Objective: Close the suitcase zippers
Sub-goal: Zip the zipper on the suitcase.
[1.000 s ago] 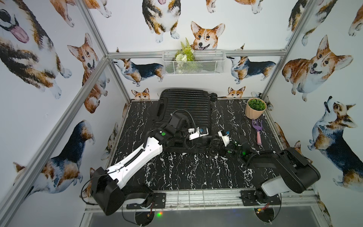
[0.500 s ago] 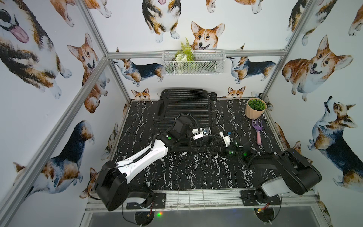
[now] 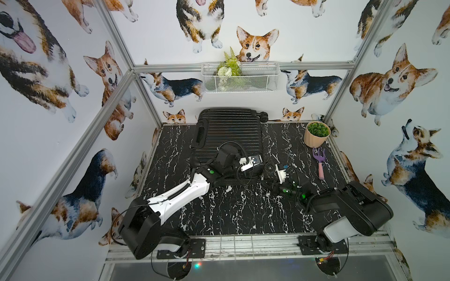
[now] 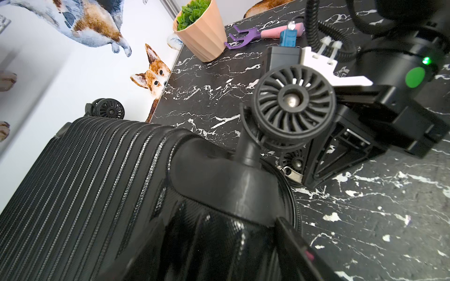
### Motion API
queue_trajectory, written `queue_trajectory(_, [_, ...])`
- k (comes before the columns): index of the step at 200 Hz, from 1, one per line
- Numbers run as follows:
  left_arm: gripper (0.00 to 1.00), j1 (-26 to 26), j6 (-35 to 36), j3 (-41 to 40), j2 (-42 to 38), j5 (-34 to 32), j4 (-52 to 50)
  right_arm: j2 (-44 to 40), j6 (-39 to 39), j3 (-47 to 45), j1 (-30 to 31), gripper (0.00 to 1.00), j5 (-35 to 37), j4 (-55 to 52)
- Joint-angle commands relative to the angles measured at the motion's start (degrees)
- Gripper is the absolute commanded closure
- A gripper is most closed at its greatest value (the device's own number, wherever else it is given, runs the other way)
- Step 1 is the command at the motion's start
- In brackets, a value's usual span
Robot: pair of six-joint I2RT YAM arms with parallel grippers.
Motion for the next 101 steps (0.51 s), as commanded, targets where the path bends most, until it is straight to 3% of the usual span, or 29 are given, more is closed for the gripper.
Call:
queue_trajectory(1, [0.34,0.5,-2.9,-1.0,0.4,-11.8,5.9,1.5,2.2,-0.5,1.9,1.00,-3.6,2.8])
queue_trajectory(101, [0.44,0.5,-4.8,-1.2,0.5,-11.9,7.9,3.5,2.3,-2.1,9.0,1.00,2.5,7.3])
